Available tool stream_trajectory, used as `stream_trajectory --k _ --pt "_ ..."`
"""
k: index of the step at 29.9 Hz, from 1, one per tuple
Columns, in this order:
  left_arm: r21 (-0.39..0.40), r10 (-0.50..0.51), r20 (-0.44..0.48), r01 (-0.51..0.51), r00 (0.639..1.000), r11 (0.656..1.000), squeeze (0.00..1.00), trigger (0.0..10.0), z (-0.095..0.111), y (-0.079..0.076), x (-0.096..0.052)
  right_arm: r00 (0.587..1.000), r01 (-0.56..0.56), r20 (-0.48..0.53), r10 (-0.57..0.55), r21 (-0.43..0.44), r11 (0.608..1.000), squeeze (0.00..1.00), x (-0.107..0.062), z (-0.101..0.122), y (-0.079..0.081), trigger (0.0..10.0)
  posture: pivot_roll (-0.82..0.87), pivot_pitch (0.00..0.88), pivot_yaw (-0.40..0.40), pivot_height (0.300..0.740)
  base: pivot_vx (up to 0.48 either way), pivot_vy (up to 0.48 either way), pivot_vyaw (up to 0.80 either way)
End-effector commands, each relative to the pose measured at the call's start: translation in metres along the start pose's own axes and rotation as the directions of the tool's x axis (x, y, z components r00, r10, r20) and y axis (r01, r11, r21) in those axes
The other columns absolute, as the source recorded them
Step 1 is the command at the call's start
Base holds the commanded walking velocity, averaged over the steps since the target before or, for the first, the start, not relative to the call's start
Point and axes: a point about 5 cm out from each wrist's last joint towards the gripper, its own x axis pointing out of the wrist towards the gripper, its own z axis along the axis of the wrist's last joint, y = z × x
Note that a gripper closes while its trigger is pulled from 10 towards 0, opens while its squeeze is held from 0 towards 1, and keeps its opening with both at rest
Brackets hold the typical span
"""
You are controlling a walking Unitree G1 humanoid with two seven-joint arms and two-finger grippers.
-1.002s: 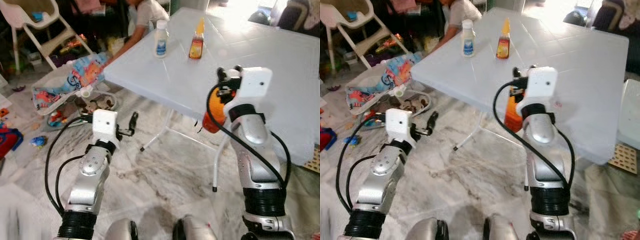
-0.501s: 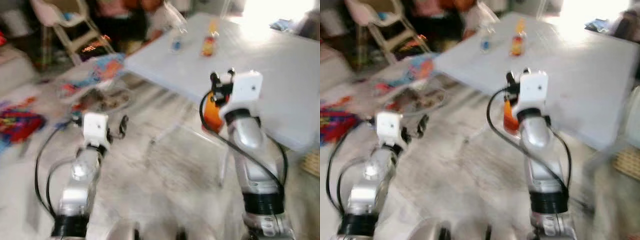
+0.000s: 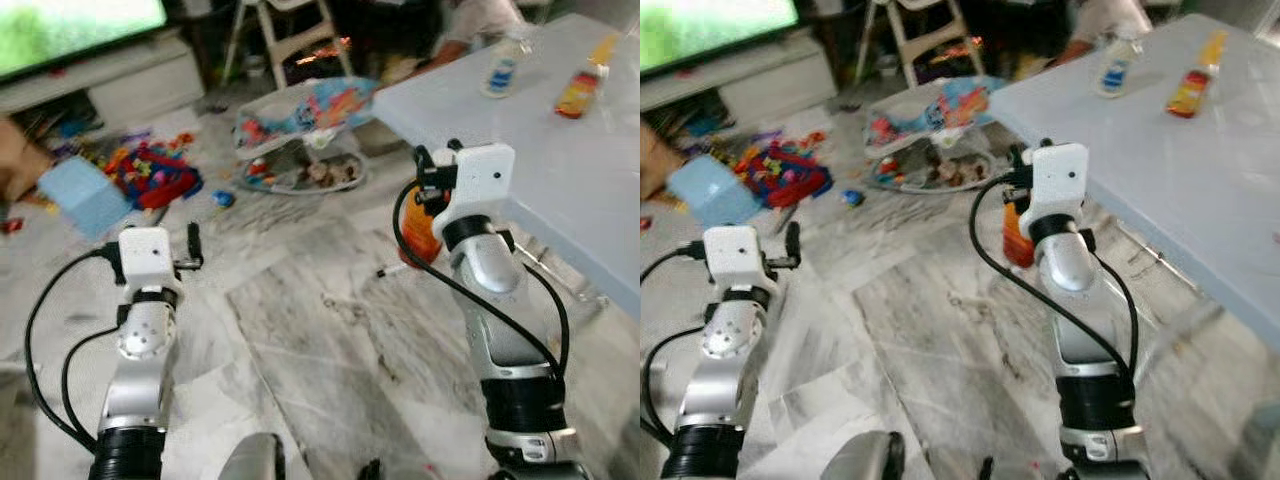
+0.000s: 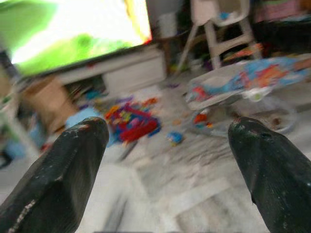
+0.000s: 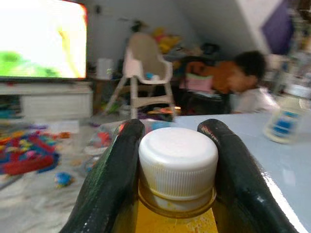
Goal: Restocking fridge
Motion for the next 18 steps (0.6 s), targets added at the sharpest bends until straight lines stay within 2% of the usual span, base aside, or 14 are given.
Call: stream_trajectory --k 1,3,7,9,11,18 --pt "0.019 0.017 0.025 -0.018 1.000 1.000 0.00 10.0 0.006 0.008 -0.004 0.999 -0.010 0.030 0.010 -0.003 1.000 0.00 0.001 0.002 0.002 10.0 0.04 0.070 -0.017 0.740 0.000 0.000 0.80" --pt "0.001 -0.012 0.033 0.012 0.999 1.000 0.00 10.0 0.007 0.010 -0.011 1.000 0.010 0.004 -0.010 -0.003 1.000 0.00 -0.002 -0.005 -0.002 10.0 0.06 0.057 -0.029 0.740 0.000 0.000 0.80" --pt "0.007 0.031 0.044 -0.031 0.999 0.999 0.00 10.0 0.008 0.019 -0.019 0.999 0.033 -0.044 -0.031 0.041 0.999 0.00 -0.007 -0.013 -0.007 10.0 0.06 0.060 -0.036 0.740 0.000 0.000 0.80" --pt "0.002 0.080 0.019 -0.080 0.997 0.997 0.00 10.0 -0.001 0.025 -0.032 0.994 0.004 -0.114 0.004 0.074 0.997 0.00 -0.021 -0.027 -0.005 10.0 0.08 0.067 -0.059 0.740 0.000 0.000 0.80" --pt "0.011 0.085 0.013 -0.085 0.996 0.996 0.00 10.0 -0.003 0.024 -0.035 0.991 0.001 -0.132 0.011 0.090 0.996 0.00 -0.024 -0.031 -0.004 10.0 0.08 0.068 -0.068 0.740 0.000 0.000 0.80" --pt "0.008 0.097 -0.015 -0.097 0.995 0.995 0.00 10.0 -0.007 0.023 -0.047 0.987 -0.067 -0.137 0.082 0.108 0.992 0.00 -0.031 -0.031 0.002 10.0 0.08 0.071 -0.094 0.740 0.000 0.000 0.80"
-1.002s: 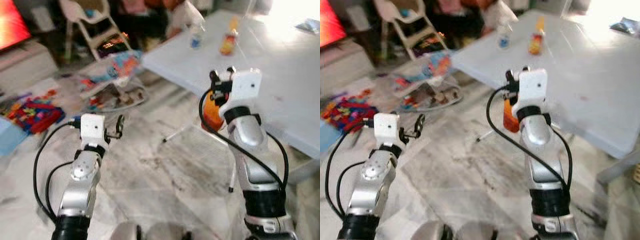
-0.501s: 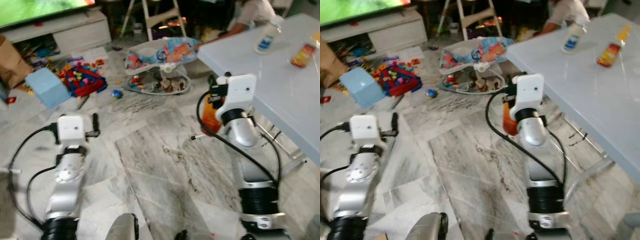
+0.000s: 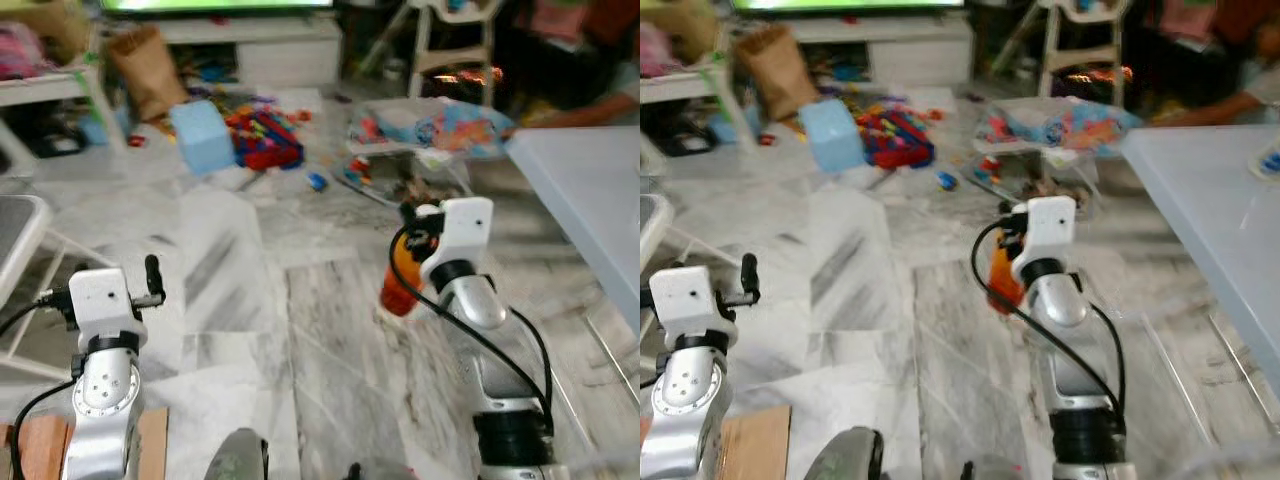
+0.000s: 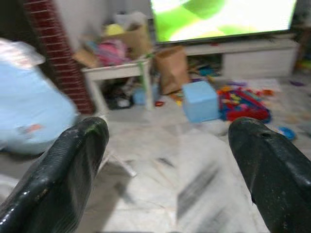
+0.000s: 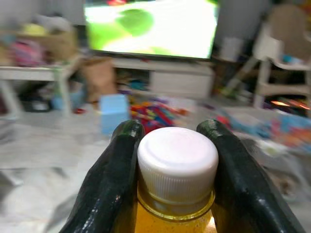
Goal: Restocking fridge
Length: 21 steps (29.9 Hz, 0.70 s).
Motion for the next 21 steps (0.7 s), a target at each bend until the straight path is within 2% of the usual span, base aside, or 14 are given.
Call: stream_trajectory --k 1,7,9,12,21 --pt "0.013 0.000 -0.018 0.000 1.000 1.000 0.00 10.0 -0.004 -0.001 -0.003 1.000 -0.006 0.018 0.007 -0.023 1.000 0.00 -0.002 0.006 -0.005 10.0 0.08 0.066 -0.096 0.740 0.000 0.000 0.80" --pt "0.018 0.008 -0.031 -0.007 0.999 1.000 0.00 10.0 -0.006 -0.001 -0.004 0.999 -0.033 0.036 0.034 -0.028 0.999 0.00 0.002 0.010 -0.004 10.0 0.07 0.061 -0.102 0.740 0.000 0.000 0.80" --pt "0.018 0.021 -0.013 -0.021 1.000 1.000 0.00 10.0 -0.002 -0.001 0.002 0.999 -0.030 0.040 0.031 -0.024 0.999 0.00 0.005 0.013 -0.004 10.0 0.07 0.075 -0.097 0.740 0.000 0.000 0.80" --pt "0.020 0.021 -0.008 -0.021 1.000 1.000 0.00 10.0 -0.001 -0.001 0.003 0.999 -0.030 0.040 0.031 -0.024 0.999 0.00 0.005 0.013 -0.004 10.0 0.07 0.075 -0.097 0.740 0.000 0.000 0.80" --pt "0.017 -0.012 -0.018 0.012 1.000 1.000 0.00 10.0 0.000 -0.004 0.005 0.997 -0.049 0.052 0.050 -0.017 0.999 0.00 0.004 0.016 0.000 10.0 0.06 0.086 -0.075 0.740 0.000 0.000 0.80"
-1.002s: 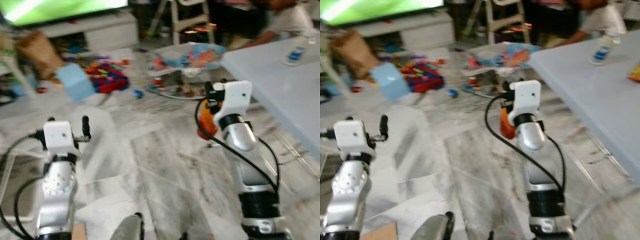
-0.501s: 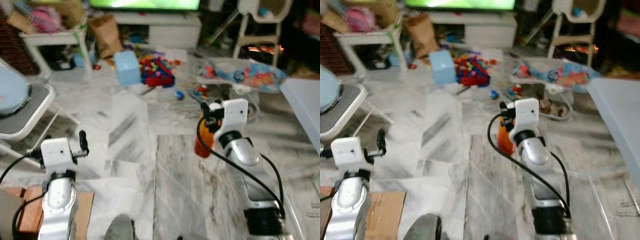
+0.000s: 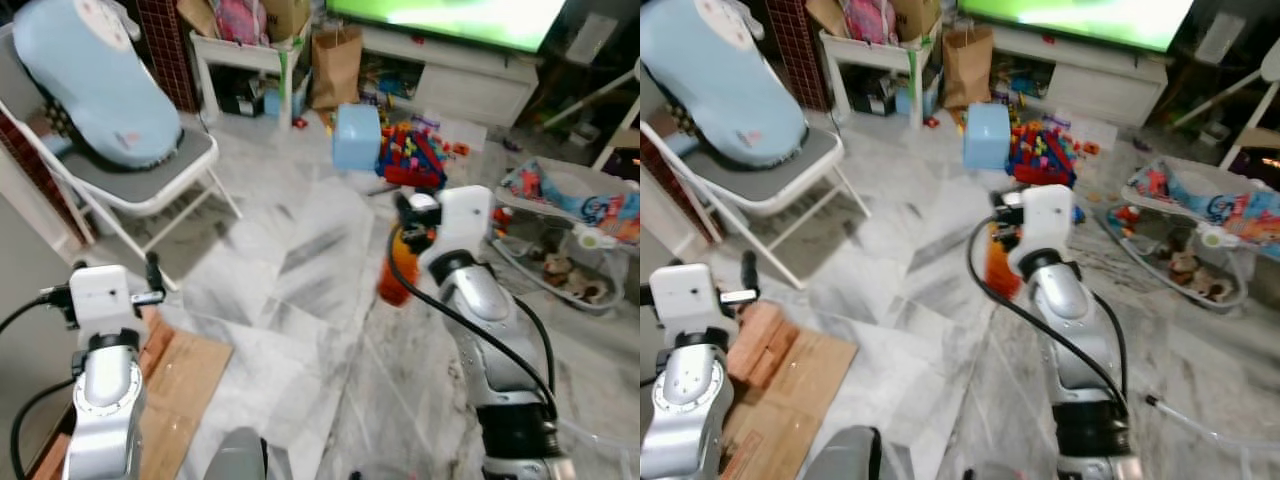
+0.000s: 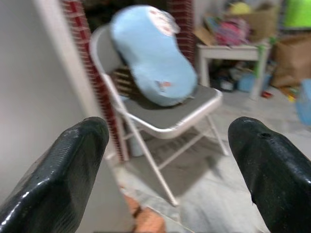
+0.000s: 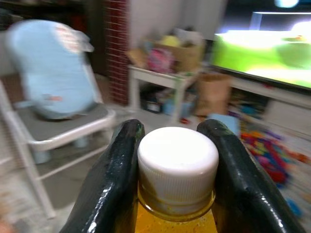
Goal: Restocking fridge
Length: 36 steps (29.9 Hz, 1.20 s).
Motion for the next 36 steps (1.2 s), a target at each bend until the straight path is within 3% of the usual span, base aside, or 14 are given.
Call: stream_trajectory --k 1,10,22,36 --pt "-0.004 -0.020 -0.018 0.020 1.000 1.000 0.00 10.0 -0.003 -0.004 -0.002 0.999 0.005 0.037 -0.004 -0.014 1.000 0.00 0.000 0.009 -0.004 10.0 0.06 0.086 -0.075 0.740 0.000 0.000 0.80" --pt "0.017 -0.024 -0.026 0.024 0.999 1.000 0.00 10.0 -0.004 -0.004 -0.001 0.996 -0.010 0.083 0.016 -0.068 0.998 0.00 0.005 0.021 -0.009 10.0 0.06 0.088 -0.061 0.740 0.000 0.000 0.80" --pt "0.027 -0.059 -0.028 0.060 0.998 0.998 0.00 10.0 0.000 -0.003 0.008 0.992 0.039 0.121 -0.030 -0.074 0.997 0.00 0.015 0.026 -0.013 10.0 0.07 0.084 -0.032 0.740 0.000 0.000 0.79" --pt "0.009 -0.069 -0.032 0.069 0.997 0.998 0.00 10.0 0.003 -0.003 0.020 0.990 0.021 0.142 -0.015 -0.038 0.999 0.00 0.023 0.029 -0.006 10.0 0.07 0.101 -0.039 0.740 0.000 0.453 0.00"
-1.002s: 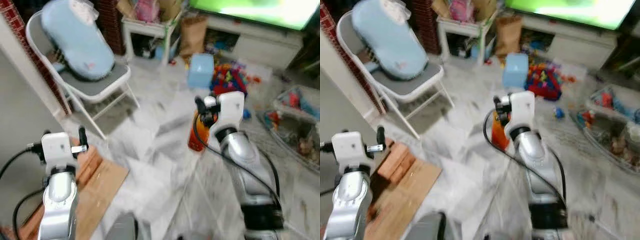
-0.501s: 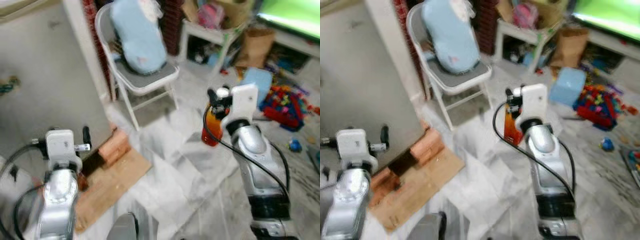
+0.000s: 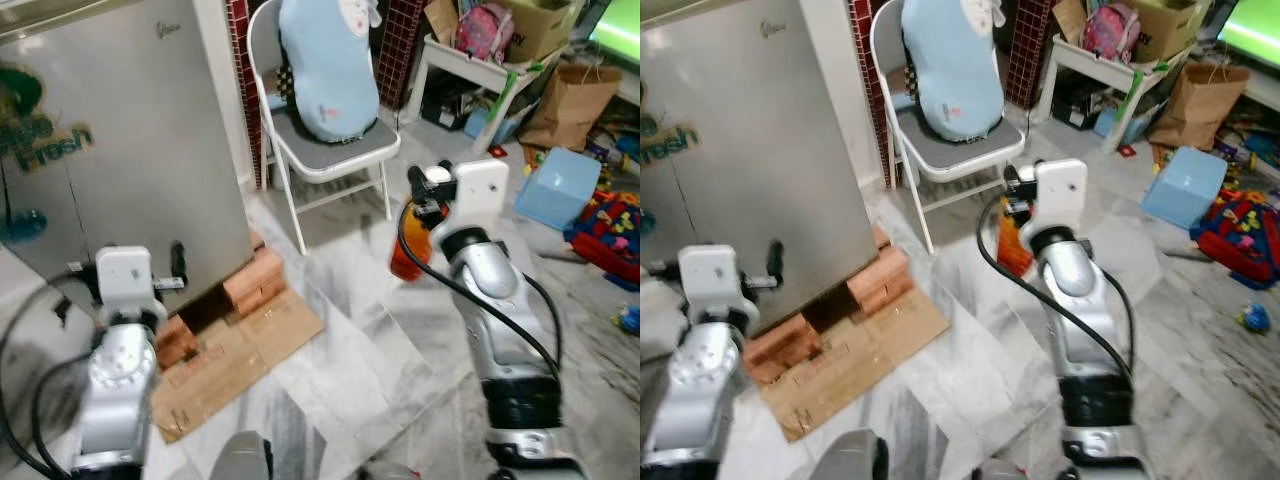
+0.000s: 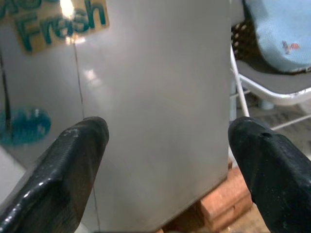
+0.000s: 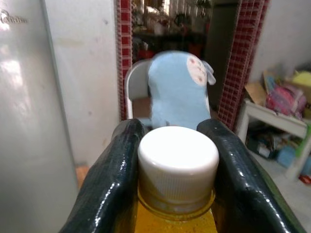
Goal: Restocking fridge
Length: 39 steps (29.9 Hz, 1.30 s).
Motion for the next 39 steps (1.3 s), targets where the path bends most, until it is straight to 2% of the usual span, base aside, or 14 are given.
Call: stream_trajectory --k 1,10,21,27,34,39 --pt "-0.008 -0.014 0.007 0.014 1.000 1.000 0.00 10.0 0.002 -0.005 -0.001 0.999 0.039 0.023 -0.039 -0.025 0.999 0.00 -0.001 0.005 -0.013 10.0 0.07 0.101 -0.038 0.740 0.000 0.480 0.00" --pt "-0.024 -0.004 0.001 0.004 1.000 1.000 0.00 10.0 -0.001 -0.007 -0.001 0.999 0.027 0.027 -0.026 -0.022 0.999 0.00 -0.001 0.005 -0.008 10.0 0.07 0.094 -0.048 0.740 0.000 0.480 0.00" --pt "-0.020 0.001 0.004 -0.001 1.000 1.000 0.00 10.0 -0.001 -0.009 -0.002 0.999 0.027 0.033 -0.027 -0.029 0.999 0.00 -0.001 0.005 -0.012 10.0 0.06 0.093 -0.050 0.740 0.000 0.480 0.00" --pt "0.021 0.038 0.022 -0.038 0.999 0.999 0.00 10.0 -0.001 -0.006 -0.004 0.999 0.021 0.031 -0.020 -0.029 0.999 0.00 -0.001 0.005 -0.010 10.0 0.06 0.093 -0.055 0.740 0.000 0.462 0.00" --pt "0.028 0.036 0.049 -0.037 0.998 0.999 0.00 10.0 0.003 -0.004 -0.004 0.999 0.019 0.030 -0.018 -0.034 0.999 0.00 0.000 0.004 -0.011 10.0 0.06 0.092 -0.057 0.740 0.000 0.000 0.00" --pt "0.019 0.060 0.051 -0.061 0.997 0.998 0.00 10.0 0.002 0.004 -0.004 0.999 0.014 0.030 -0.013 -0.033 0.999 0.00 0.000 0.004 -0.010 10.0 0.06 0.092 -0.057 0.740 0.113 0.000 0.00"
